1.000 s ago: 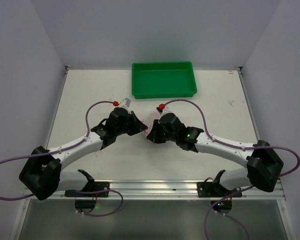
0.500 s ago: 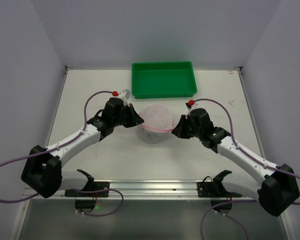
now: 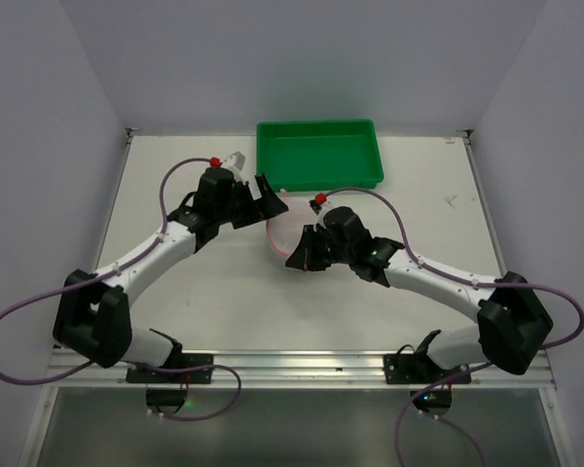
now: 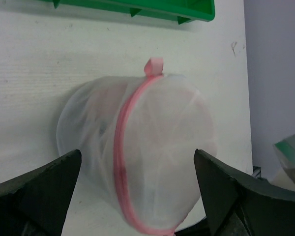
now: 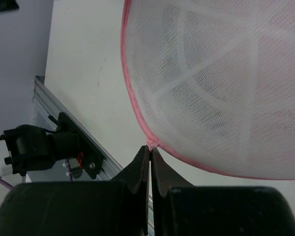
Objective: Unzip the laundry bag and remove the bra
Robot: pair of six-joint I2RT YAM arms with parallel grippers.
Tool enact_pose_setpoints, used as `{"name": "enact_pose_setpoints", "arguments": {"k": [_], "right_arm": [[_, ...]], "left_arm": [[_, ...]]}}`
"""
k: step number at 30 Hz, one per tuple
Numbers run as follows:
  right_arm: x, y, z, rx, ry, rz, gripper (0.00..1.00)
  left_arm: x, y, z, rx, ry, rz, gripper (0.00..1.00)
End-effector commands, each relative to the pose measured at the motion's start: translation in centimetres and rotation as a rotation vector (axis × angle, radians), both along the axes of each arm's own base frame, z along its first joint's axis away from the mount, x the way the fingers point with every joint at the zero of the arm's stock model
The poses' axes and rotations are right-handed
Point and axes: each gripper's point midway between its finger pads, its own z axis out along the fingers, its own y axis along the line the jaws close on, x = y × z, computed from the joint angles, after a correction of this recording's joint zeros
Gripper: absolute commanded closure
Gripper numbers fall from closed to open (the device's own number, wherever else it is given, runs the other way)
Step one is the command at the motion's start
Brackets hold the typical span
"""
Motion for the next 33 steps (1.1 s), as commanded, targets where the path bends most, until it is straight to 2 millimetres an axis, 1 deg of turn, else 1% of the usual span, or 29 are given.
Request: {"name": "enact_pose_setpoints", "arguments": {"k": [1, 2, 4, 5, 6, 7, 8, 10, 11, 13, 14, 15, 16, 17, 18, 19, 20, 21, 22, 23, 24, 25, 26, 27, 29, 30, 32, 33], "right_arm": [[2.2, 2.0, 3.6, 0.107, -0.074, -0.037, 1.0], [2.5, 2.2, 3.9, 0.114, -0.081, -0.04, 1.0], [2.6, 2.6, 3.6, 0.112, -0.076, -0.04, 1.0], [2.6, 2.9, 3.6, 0.113, -0.078, -0.033, 1.0], [2.6, 3.1, 3.8, 0.116, -0.081, -0.031, 1.0], [2.6, 3.3, 3.6, 0.108, -0.082, -0.027, 1.0], [2.5, 3.5, 3.3, 0.102, -0.077, -0.022, 1.0], [2.4, 3.8, 3.1, 0.098, -0.075, -0.019, 1.0], [2.5, 3.9, 3.0, 0.094, -0.075, -0.019, 1.0], [2.4, 3.9, 2.8, 0.086, -0.078, -0.017, 1.0], [2.4, 3.8, 2.6, 0.078, -0.075, -0.017, 1.0], [2.3, 3.7, 2.5, 0.071, -0.077, -0.017, 1.0], [2.3, 3.4, 2.1, 0.049, -0.076, -0.019, 1.0], [2.2, 3.0, 1.8, 0.03, -0.074, -0.023, 1.0], [1.9, 2.5, 1.5, 0.016, -0.071, -0.025, 1.0], [2.2, 1.7, 1.3, -0.009, -0.093, -0.043, 1.0], [2.2, 0.8, 0.7, -0.04, -0.089, -0.055, 1.0], [2.0, -0.3, 0.5, -0.058, -0.093, -0.068, 1.0], [2.9, -2.2, -0.1, -0.094, -0.089, -0.103, 1.0], [3.3, -3.5, -0.4, -0.105, -0.084, -0.125, 1.0], [3.2, -5.1, -1.6, -0.129, -0.062, -0.145, 1.0], [4.5, -7.6, -1.2, -0.131, -0.073, -0.202, 1.0], [4.8, -8.9, -1.4, -0.141, -0.075, -0.226, 1.0], [5.2, -11.1, -1.8, -0.178, -0.087, -0.257, 1.0], [5.6, -12.6, -1.8, -0.212, -0.104, -0.281, 1.0], [5.7, -12.7, -1.6, -0.214, -0.111, -0.275, 1.0], [5.5, -12.6, -1.3, -0.212, -0.117, -0.247, 1.0], [5.2, -11.8, -0.9, -0.179, -0.115, -0.207, 1.0]], "left_arm": [[-2.1, 1.8, 1.2, -0.05, -0.005, 0.084, 0.0], [-3.4, 2.3, 0.2, -0.067, 0.021, 0.101, 0.0], [-4.6, 2.7, -0.9, -0.08, 0.049, 0.114, 0.0], [-5.5, 2.9, -2.3, -0.076, 0.081, 0.119, 0.0], [-6.0, 2.6, -1.8, -0.106, 0.068, 0.111, 0.02], [-6.5, 2.3, -1.9, -0.123, 0.074, 0.097, 0.04], [-7.0, 1.7, -1.9, -0.134, 0.078, 0.082, 0.09], [-7.3, 1.0, -1.6, -0.158, 0.062, 0.075, 0.14], [-7.6, 0.5, -1.6, -0.158, 0.06, 0.063, 0.2], [-7.2, 0.1, -1.9, -0.146, 0.063, 0.075, 0.27], [-7.2, 0.0, -2.1, -0.141, 0.07, 0.075, 0.35], [-6.9, -0.2, -2.3, -0.144, 0.071, 0.086, 0.41], [-6.6, -0.3, -2.2, -0.153, 0.061, 0.09, 0.49], [-6.4, -0.3, -2.3, -0.152, 0.062, 0.099, 0.66], [-6.2, -0.1, -2.2, -0.153, 0.056, 0.114, 0.75], [-6.1, -0.1, -2.2, -0.153, 0.054, 0.117, 0.84], [-6.1, 0.0, -2.1, -0.154, 0.048, 0.122, 0.99], [-6.1, 0.1, -2.2, -0.145, 0.047, 0.122, 1.0], [-6.0, 0.2, -2.0, -0.142, 0.042, 0.118, 1.0], [-6.0, 0.3, -2.1, -0.138, 0.044, 0.114, 1.0], [-6.2, 0.4, -2.2, -0.129, 0.046, 0.098, 1.0], [-6.2, 0.5, -2.1, -0.126, 0.039, 0.094, 1.0], [-6.5, 0.9, -2.4, -0.111, 0.05, 0.097, 1.0], [-6.8, 1.2, -2.9, -0.088, 0.059, 0.089, 1.0], [-6.7, 1.8, -2.8, -0.074, 0.054, 0.085, 1.0], [-6.8, 1.9, -3.0, -0.057, 0.053, 0.063, 1.0], [-6.3, 2.2, -3.0, -0.028, 0.033, 0.035, 1.0], [-5.9, 2.0, -2.1, -0.028, 0.02, 0.015, 1.0]]}}
